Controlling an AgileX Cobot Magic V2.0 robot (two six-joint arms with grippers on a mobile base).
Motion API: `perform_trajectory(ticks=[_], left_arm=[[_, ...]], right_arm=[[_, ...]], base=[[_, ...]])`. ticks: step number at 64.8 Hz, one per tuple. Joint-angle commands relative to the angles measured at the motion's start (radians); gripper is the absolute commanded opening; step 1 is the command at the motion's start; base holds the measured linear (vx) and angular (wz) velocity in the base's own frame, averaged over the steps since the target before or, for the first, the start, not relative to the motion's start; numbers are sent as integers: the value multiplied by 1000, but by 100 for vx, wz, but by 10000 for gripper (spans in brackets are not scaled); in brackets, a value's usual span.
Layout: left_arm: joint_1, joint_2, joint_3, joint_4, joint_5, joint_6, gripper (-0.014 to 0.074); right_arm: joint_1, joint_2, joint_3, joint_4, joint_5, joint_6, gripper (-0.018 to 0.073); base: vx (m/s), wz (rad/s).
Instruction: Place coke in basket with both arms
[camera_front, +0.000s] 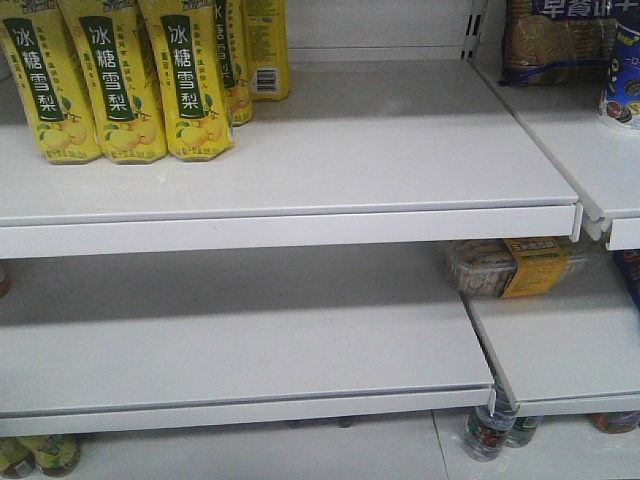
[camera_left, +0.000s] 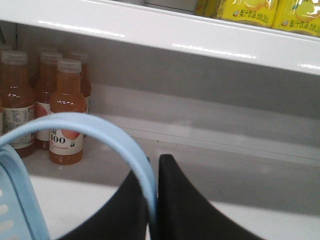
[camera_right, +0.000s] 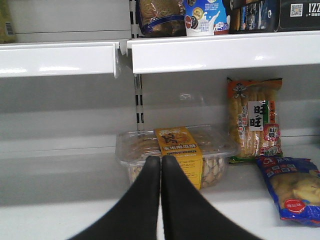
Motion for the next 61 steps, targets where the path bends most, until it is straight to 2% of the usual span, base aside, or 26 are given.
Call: perform_trajectory(ticks=[1,61], left_arm=[[-2,-21,9,38,-154,37,-6],[-2,-21,9,38,-154,37,-6]], right_arm=[[-7,-15,15,-5,-72,-6,-5],[-7,-15,15,-5,-72,-6,-5]], base=[[0,0],[0,0]])
